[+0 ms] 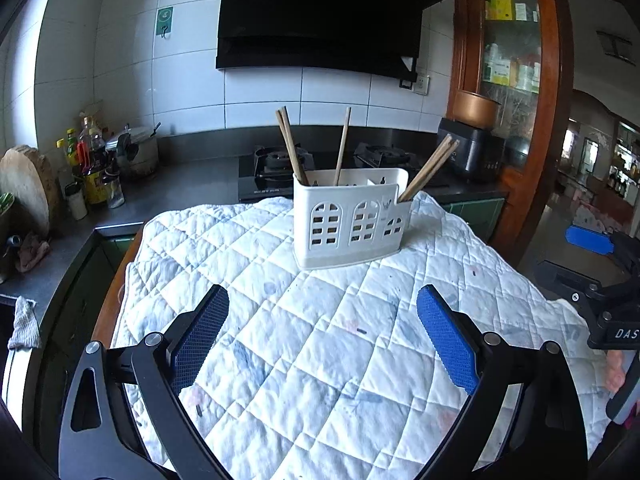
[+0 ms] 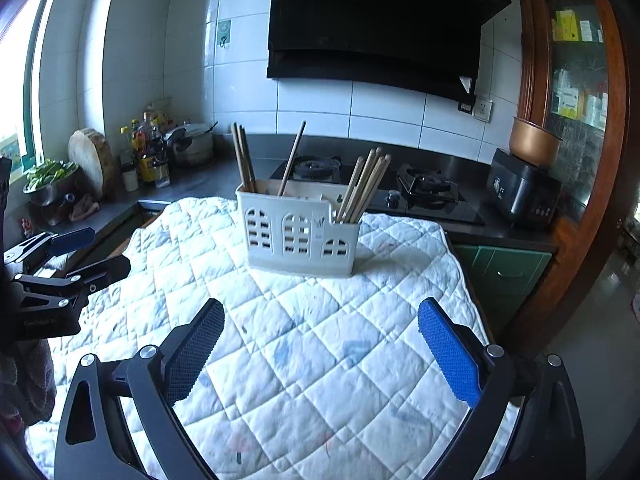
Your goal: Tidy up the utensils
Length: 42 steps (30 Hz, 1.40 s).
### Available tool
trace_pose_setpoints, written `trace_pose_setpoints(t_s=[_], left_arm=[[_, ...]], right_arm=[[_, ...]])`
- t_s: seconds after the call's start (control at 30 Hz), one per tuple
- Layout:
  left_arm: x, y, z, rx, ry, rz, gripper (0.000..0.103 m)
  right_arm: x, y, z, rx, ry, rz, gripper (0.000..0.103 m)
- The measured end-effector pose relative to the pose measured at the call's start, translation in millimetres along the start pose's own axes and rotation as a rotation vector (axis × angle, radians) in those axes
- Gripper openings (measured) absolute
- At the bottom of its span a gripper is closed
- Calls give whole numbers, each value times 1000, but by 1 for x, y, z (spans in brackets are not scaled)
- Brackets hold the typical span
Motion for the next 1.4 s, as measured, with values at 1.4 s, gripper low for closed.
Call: trace_pose_setpoints(t_s=[1.4], left_arm=[[36, -46, -1, 1, 27, 17, 94]], right_arm=[[17, -53, -14, -124, -7, -8, 96]])
Point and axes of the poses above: each gripper's, at about its wrist camera, not at the fingertips, and x roughly against the way its jaws point, z to its left, y to its top, the point moved 3 cm from there along -x, roughly the way its jaws point, and after that the axes turned 7 degrees about -x, right-handed, at the moved point
